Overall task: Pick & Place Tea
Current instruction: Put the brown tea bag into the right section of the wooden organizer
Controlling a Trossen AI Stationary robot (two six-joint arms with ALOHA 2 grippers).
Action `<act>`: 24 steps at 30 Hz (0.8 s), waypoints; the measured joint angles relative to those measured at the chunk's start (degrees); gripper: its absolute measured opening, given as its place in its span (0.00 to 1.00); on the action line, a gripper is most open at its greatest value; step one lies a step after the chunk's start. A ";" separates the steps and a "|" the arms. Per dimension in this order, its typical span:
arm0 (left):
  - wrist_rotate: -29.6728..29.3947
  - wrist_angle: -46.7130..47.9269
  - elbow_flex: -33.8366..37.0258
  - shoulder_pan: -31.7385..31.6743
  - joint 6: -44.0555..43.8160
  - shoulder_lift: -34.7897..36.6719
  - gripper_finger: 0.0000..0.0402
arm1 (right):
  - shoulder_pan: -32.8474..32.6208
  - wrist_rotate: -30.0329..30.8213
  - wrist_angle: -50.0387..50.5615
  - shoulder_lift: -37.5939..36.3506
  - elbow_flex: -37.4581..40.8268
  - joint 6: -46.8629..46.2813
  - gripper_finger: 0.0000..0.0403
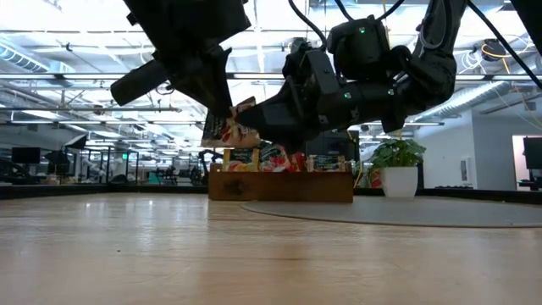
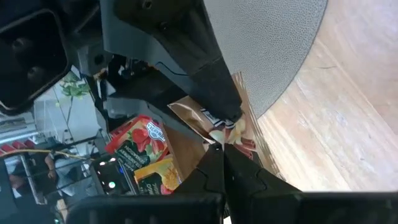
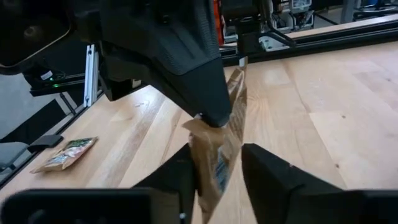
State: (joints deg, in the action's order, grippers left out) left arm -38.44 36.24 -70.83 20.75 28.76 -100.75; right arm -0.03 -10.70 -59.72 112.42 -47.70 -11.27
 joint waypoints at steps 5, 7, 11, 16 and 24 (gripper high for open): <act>-0.09 0.23 0.00 0.00 -5.18 0.00 0.02 | -0.02 -0.12 0.04 -0.04 0.00 0.69 0.09; -0.07 0.27 0.00 0.12 -7.52 0.00 0.03 | -0.02 -0.08 0.07 -0.04 0.00 2.30 0.03; -0.10 0.08 0.00 0.93 -10.55 0.00 0.06 | 0.09 0.20 0.58 -0.04 0.02 3.16 0.02; -0.28 0.02 0.00 2.94 -13.17 0.67 0.08 | 1.17 0.65 4.39 -0.02 0.07 3.19 0.02; -1.49 1.08 0.01 5.99 -27.24 9.55 0.08 | 0.70 5.81 5.67 -2.89 1.93 6.56 0.02</act>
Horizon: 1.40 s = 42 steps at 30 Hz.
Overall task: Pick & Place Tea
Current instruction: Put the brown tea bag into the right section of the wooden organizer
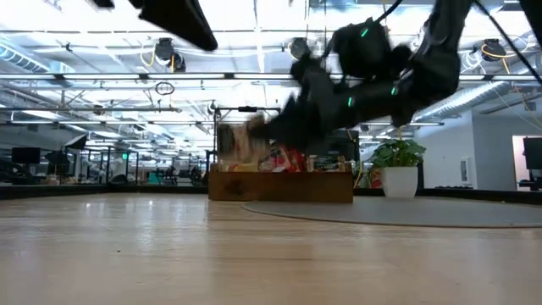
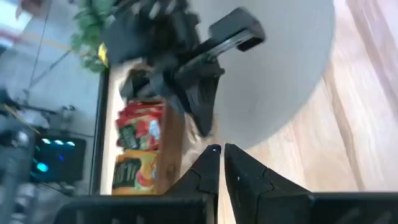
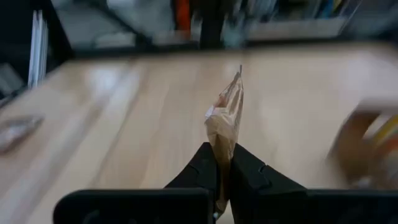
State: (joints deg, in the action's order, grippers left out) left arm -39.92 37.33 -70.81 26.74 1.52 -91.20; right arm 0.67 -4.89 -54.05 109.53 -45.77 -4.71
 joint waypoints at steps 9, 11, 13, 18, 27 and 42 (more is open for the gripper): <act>-6.57 -20.68 15.23 -3.80 -1.07 18.16 0.08 | -7.64 20.26 -28.59 -4.90 6.34 23.43 0.02; -3.95 -34.55 22.22 -5.60 2.28 22.29 0.08 | -8.31 19.07 -33.90 -4.17 7.23 26.36 0.02; 1.42 -52.15 28.70 -8.26 3.91 24.26 0.08 | -8.64 17.55 -35.56 -3.73 8.33 27.57 0.02; 19.36 -76.87 37.25 -18.05 -9.21 25.21 0.13 | -8.66 16.69 -35.69 -3.73 8.93 27.98 0.02; 38.56 -70.16 34.65 -26.84 -6.34 21.68 0.52 | -7.78 16.59 -35.76 -7.39 10.87 25.95 0.02; 42.33 -76.00 34.56 -26.38 -8.04 15.16 0.56 | -3.61 6.08 -35.66 -10.38 12.41 14.23 0.02</act>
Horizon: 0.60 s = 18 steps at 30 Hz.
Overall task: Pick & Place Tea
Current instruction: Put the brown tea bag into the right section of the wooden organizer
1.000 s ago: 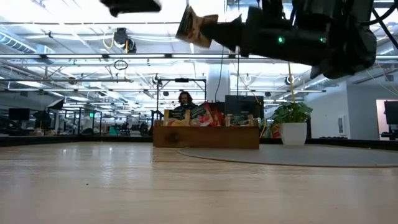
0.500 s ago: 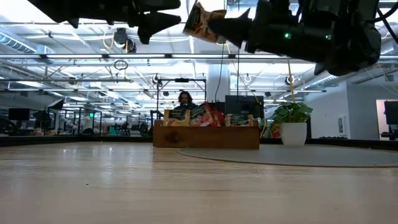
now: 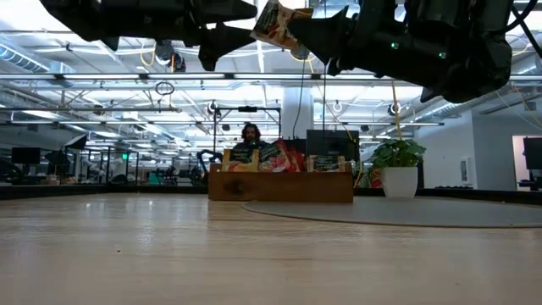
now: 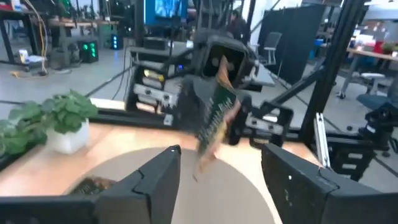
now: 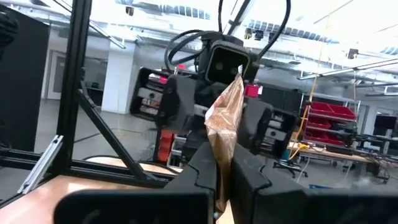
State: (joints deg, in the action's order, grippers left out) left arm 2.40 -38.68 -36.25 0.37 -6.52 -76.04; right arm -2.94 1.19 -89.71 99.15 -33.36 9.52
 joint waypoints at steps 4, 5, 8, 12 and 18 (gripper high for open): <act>0.10 -3.68 0.00 -0.43 0.42 -1.95 0.52 | 0.00 0.00 0.04 0.00 0.00 -0.09 0.02; 0.10 -3.92 0.00 -0.51 0.42 -2.00 0.51 | 0.00 0.00 0.06 0.00 0.00 -0.09 0.02; 0.08 -5.03 0.00 -1.09 0.40 -1.98 0.49 | -0.02 0.00 0.24 0.00 0.00 -0.11 0.02; 0.10 -5.20 0.00 -1.43 -0.04 -2.00 0.46 | -0.02 0.00 0.46 0.00 0.00 -0.11 0.02; 0.58 -4.99 0.00 -1.36 -0.25 -2.98 0.43 | -0.02 0.00 0.70 0.00 0.00 -0.11 0.02</act>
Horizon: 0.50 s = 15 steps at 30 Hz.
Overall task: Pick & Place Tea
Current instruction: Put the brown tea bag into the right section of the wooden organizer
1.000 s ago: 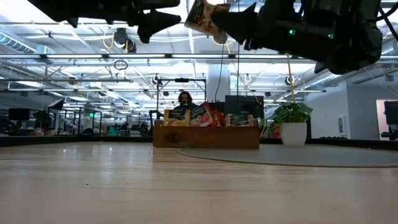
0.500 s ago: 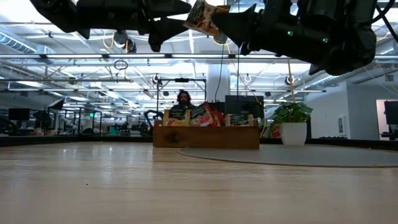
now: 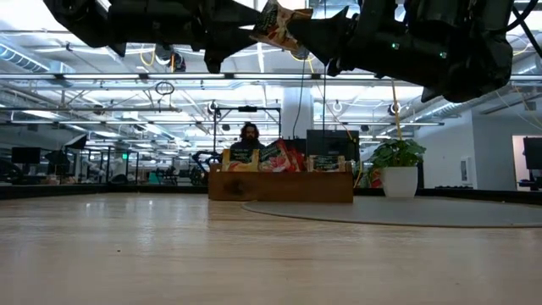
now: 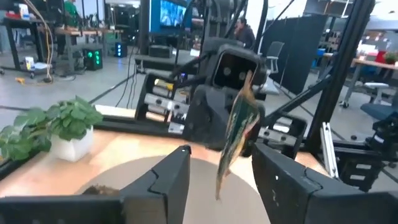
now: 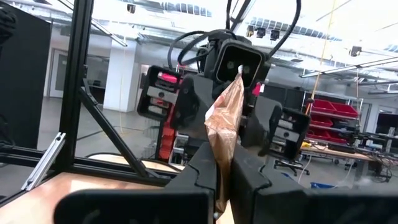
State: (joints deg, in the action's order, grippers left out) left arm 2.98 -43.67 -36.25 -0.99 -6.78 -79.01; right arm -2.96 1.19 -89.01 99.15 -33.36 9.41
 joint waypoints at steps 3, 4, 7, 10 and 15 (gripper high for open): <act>0.04 -0.69 -1.02 -0.01 -0.24 -1.17 0.42 | 0.00 0.00 0.15 0.00 0.00 0.00 0.02; 0.12 -0.27 -1.23 -0.01 -0.58 -1.41 0.42 | 0.00 0.00 0.15 0.00 0.00 0.00 0.02; 1.46 0.34 -3.27 -0.01 -1.03 -2.82 0.41 | 0.00 0.00 0.55 0.00 0.00 -0.34 0.02; 2.30 2.15 -4.53 -0.01 -0.94 -3.17 0.41 | 0.00 0.02 0.76 0.02 0.00 -0.43 0.02; 2.56 5.71 -5.49 -0.01 0.67 -3.13 0.39 | -0.02 0.09 1.05 0.02 0.00 -0.40 0.02</act>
State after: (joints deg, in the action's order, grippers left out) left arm 5.54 -37.96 -41.74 -0.99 -6.10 -82.15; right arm -2.98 1.28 -87.96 99.18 -33.36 9.01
